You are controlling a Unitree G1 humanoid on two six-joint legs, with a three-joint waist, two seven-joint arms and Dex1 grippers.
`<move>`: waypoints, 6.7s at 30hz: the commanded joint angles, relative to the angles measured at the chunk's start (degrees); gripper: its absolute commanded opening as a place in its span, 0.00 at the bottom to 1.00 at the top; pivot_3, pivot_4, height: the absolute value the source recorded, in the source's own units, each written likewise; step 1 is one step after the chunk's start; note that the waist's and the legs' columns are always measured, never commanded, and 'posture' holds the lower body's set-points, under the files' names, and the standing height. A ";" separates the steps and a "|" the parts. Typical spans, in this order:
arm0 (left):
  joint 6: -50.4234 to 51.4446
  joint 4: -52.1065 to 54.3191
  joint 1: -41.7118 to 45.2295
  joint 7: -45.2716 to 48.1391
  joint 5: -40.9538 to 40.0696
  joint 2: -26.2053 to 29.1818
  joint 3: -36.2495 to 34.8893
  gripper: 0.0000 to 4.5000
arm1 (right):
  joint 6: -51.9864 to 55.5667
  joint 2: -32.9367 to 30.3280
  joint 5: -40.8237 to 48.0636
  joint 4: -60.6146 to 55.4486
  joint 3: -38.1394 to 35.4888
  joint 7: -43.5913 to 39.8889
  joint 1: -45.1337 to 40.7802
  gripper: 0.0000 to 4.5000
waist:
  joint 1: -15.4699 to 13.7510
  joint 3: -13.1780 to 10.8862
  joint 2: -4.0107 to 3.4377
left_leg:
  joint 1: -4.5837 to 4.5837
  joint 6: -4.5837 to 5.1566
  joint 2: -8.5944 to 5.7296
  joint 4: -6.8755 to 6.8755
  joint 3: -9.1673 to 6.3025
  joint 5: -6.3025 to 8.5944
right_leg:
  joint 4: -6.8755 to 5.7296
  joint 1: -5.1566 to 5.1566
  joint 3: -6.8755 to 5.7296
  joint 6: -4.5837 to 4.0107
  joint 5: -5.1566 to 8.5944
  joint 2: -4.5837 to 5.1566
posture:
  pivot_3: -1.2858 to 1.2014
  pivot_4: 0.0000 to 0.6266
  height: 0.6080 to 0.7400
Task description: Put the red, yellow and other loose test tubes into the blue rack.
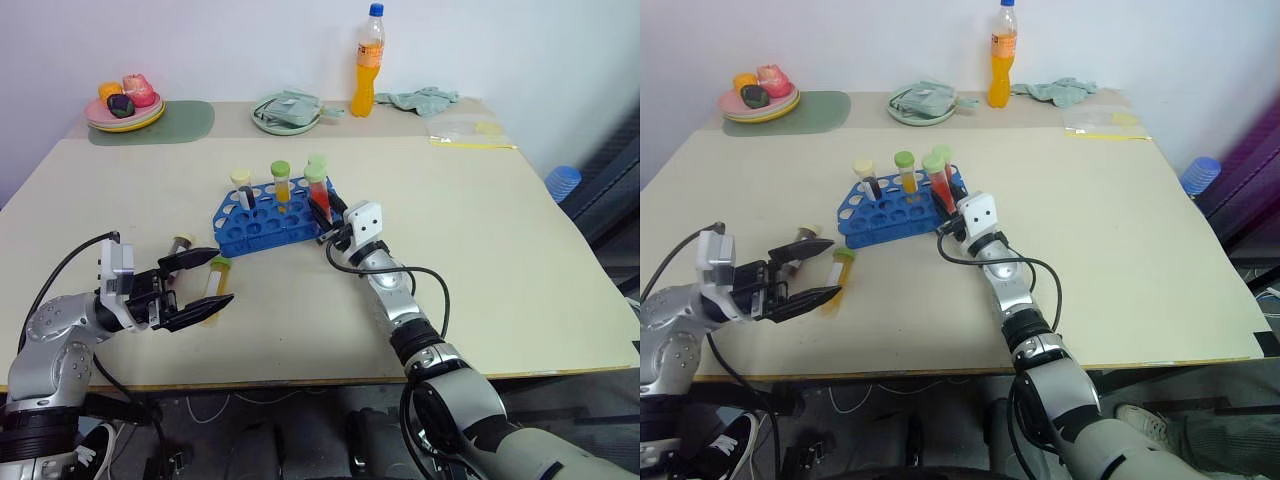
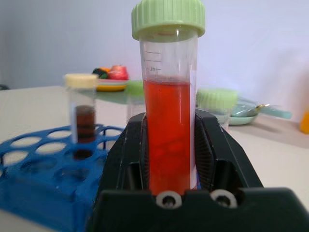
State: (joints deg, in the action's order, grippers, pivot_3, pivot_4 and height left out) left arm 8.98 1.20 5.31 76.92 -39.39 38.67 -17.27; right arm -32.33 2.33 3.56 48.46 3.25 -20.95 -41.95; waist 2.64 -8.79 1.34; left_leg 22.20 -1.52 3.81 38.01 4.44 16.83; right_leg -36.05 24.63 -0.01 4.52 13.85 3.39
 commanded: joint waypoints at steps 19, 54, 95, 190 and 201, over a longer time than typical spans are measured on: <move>3.86 8.60 1.01 -4.95 -1.78 0.06 0.29 1.00 | -3.57 -0.94 -0.84 10.07 -3.44 4.04 -9.05 0.18 | 0.05 -0.01 -0.02 | 0.00 -0.01 -0.01 0.00 0.02 -0.01 | -0.01 0.00 0.00 0.00 0.00 0.05 | 0.52 0.24 1.00; 10.61 17.56 -0.57 -12.35 -5.42 1.56 -0.99 1.00 | -4.53 -0.69 -5.48 19.83 -3.60 6.88 -13.10 0.18 | 0.07 -0.01 -0.03 | 0.00 -0.03 -0.02 0.00 0.01 -0.02 | -0.01 0.00 0.00 -0.01 0.00 0.06 | 0.52 0.24 1.00; 8.06 16.69 -1.01 -12.55 -4.69 0.24 0.46 1.00 | 2.08 -4.23 -4.12 12.17 -4.82 -1.13 -11.72 0.98 | 0.04 -0.04 -0.07 | 0.00 -0.04 -0.03 0.00 0.00 -0.02 | 0.01 -0.01 0.00 -0.02 0.01 0.07 | 0.52 0.24 1.00; 9.31 17.28 2.61 -15.03 -3.31 -2.10 2.93 1.00 | 49.83 -6.85 8.84 -29.34 -5.64 -1.78 -3.18 0.26 | -0.10 -0.04 -0.06 | 0.13 -0.01 -0.04 -0.05 -0.02 0.00 | 0.12 0.08 -0.02 -0.03 0.02 0.03 | 0.52 0.24 1.00; 7.53 15.72 0.95 -13.26 -2.71 -2.16 1.81 1.00 | 41.64 -7.28 6.18 -28.53 -1.61 -5.53 -0.84 0.26 | -0.12 -0.04 -0.06 | 0.14 -0.01 -0.05 -0.05 -0.02 0.00 | 0.14 0.08 -0.01 -0.03 0.02 0.05 | 0.52 0.24 1.00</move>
State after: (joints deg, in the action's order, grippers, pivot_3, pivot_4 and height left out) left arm 17.90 16.37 6.37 63.23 -41.89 36.07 -14.24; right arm 12.55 -4.65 9.59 22.71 1.30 -24.46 -43.24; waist 2.53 -8.83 1.28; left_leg 22.34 -1.52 3.76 37.96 4.42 16.83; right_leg -35.91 24.71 -0.02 4.50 13.87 3.43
